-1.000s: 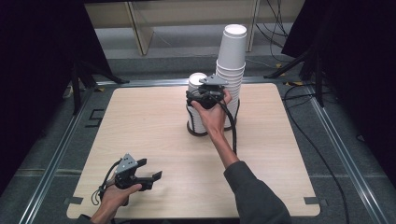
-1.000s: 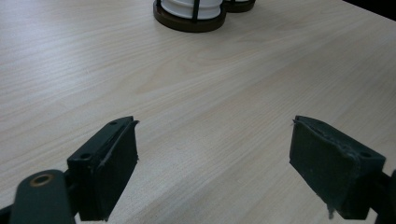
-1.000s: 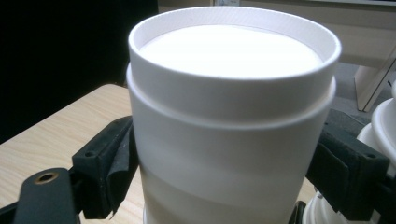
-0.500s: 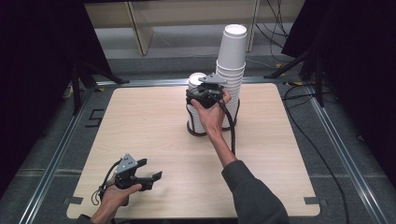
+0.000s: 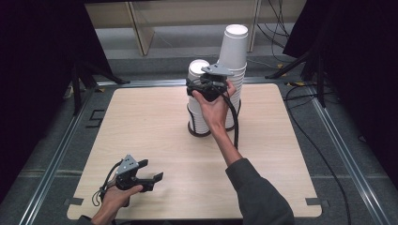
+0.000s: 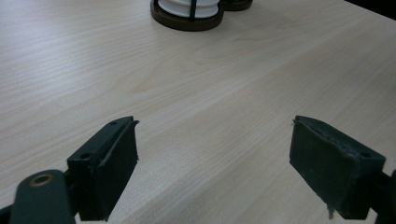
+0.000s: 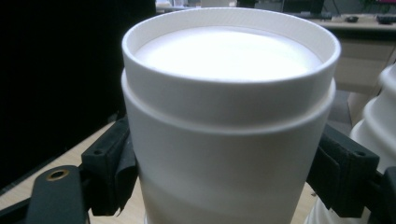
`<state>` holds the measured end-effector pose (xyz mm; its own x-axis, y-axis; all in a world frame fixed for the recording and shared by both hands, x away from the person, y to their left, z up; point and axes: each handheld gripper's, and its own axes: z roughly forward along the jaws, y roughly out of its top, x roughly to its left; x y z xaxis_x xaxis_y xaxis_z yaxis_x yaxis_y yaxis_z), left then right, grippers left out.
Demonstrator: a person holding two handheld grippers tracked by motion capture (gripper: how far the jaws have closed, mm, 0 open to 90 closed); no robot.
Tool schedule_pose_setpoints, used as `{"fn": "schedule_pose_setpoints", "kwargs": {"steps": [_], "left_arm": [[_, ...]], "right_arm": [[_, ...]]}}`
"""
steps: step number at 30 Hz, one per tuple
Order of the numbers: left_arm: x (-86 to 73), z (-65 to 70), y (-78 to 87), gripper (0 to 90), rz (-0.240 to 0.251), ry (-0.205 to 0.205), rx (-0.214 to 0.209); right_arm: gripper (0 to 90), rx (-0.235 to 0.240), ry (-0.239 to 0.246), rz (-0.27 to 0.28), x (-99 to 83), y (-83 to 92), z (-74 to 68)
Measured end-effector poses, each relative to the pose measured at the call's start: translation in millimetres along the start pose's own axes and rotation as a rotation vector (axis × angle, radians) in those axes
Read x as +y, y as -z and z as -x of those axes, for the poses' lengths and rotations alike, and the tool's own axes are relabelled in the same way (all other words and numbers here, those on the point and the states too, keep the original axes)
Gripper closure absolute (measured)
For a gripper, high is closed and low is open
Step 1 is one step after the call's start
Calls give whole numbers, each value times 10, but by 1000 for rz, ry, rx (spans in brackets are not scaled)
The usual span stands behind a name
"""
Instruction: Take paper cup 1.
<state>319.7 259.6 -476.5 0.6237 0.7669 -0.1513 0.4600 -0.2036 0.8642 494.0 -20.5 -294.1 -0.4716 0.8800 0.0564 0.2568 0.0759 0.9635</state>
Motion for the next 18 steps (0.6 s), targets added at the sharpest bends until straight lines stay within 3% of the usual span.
{"fn": "schedule_pose_setpoints", "kwargs": {"steps": [3,7,11,18], "left_arm": [[0,-2,1,149,-5,-1,1],[1,0,5,148,-9,-2,6],[4,-7,16,148,-17,-8,2],[7,-4,13,148,8,5,-12]], "right_arm": [[198,13,-16,30,109,84,12],[198,30,-6,61,226,165,14],[198,62,25,113,407,357,-13],[198,116,80,108,426,578,-97]]}}
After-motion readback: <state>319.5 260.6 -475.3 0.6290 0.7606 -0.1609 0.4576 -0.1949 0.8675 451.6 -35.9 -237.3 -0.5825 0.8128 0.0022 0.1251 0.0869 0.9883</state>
